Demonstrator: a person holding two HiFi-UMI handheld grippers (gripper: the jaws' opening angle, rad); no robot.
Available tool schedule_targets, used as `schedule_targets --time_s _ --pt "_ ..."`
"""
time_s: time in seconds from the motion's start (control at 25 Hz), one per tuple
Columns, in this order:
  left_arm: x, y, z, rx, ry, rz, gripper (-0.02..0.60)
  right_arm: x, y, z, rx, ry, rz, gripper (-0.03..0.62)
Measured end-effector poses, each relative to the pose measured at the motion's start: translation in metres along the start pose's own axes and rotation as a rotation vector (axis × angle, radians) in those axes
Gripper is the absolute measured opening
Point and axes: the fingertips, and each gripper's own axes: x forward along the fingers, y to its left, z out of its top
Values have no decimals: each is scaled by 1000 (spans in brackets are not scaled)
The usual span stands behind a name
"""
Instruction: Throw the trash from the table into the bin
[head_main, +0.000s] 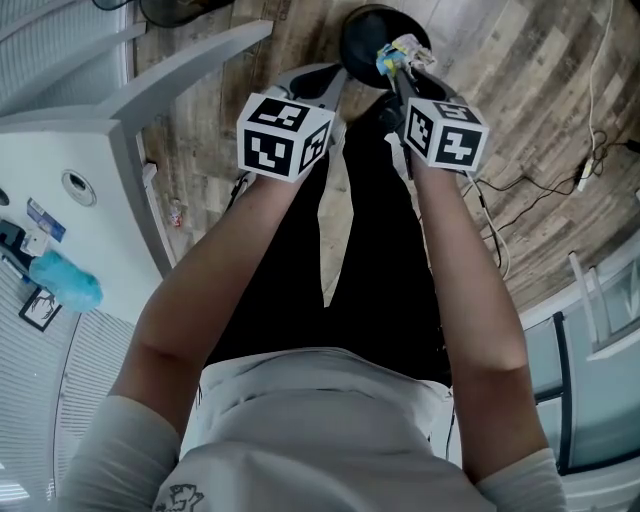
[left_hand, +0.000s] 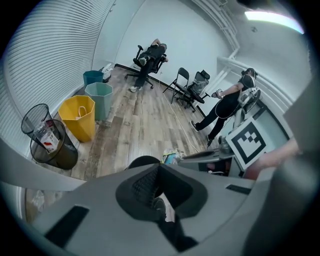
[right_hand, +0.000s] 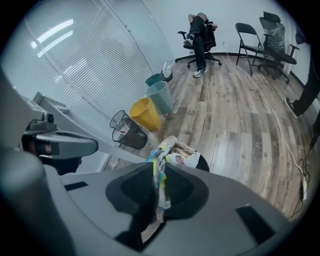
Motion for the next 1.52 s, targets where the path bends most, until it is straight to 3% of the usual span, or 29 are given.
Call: schedule_targets --time_s 0.16,0.64,0.84,0.96,1.16,1.52 --pt "-1 0 -8 -16 7 -8 6 2 2 -3 10 1 8 91" --pt "-22 -19 22 -2 -27 -10 6 -39 19 27 -17 -59 0 93" --pt "-40 -35 56 -19 -59 -13 6 -74 38 50 -28 -86 25 79" --pt "-57 -47 90 0 -101 -10 6 -102 48 72 -58 -138 9 10" --pt "-106 -81 130 41 -145 -13 6 -169 74 105 -64 -221 -10 6" --pt "-195 -132 221 117 -297 -26 6 -290 98 194 -91 -463 -62 6"
